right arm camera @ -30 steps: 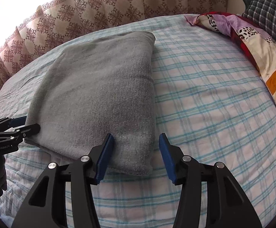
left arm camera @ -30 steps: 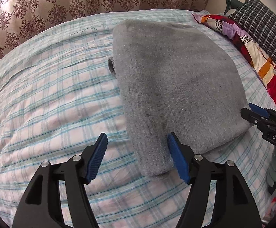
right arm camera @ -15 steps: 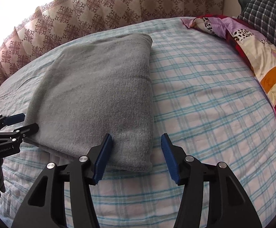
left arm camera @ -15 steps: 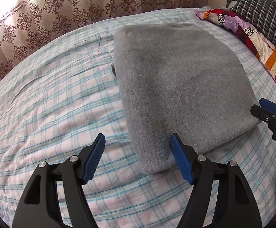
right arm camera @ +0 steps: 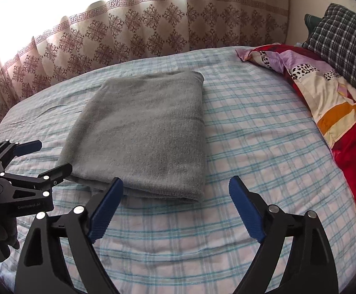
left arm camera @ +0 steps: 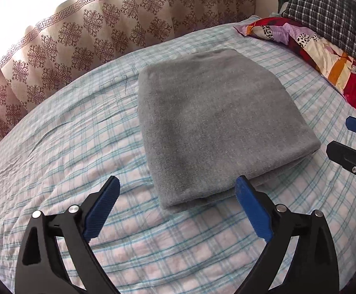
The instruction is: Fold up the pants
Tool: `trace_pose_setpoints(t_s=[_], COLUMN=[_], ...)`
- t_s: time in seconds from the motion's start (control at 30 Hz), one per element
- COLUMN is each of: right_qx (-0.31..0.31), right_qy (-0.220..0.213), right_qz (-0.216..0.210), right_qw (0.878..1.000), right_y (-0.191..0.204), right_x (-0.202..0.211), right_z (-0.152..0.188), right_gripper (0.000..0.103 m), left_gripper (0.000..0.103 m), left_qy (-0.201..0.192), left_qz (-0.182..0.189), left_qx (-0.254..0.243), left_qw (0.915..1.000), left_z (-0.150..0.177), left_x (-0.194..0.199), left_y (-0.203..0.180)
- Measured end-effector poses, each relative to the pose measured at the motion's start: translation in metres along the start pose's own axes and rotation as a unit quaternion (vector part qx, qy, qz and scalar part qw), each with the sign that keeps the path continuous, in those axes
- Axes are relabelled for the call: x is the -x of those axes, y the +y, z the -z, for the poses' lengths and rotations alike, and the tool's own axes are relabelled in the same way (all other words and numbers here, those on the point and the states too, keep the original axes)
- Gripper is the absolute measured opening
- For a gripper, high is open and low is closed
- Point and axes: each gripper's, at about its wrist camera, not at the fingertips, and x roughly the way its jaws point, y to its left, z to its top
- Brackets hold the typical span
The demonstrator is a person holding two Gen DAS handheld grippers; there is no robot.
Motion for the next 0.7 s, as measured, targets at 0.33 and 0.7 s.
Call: trace_pose_setpoints(t_s=[0.33, 0.7], right_qx=[-0.004, -0.005], right_qy=[-0.04, -0.144], right_qz=[0.03, 0.072], right_qw=[0.999, 0.987], right_y=[0.0, -0.001], right_x=[0.026, 0.067], right_z=[0.0, -0.007], right_gripper=[0.091, 0.098], left_gripper=[0.1, 0.1], left_qy=[-0.054, -0.097], left_qz=[-0.053, -0.128], left_qx=[-0.013, 0.012], left_qw=[0.997, 0.987], left_z=[-0.005, -0.016], left_x=[0.041, 0.081], left_y=[-0.018, -0.017])
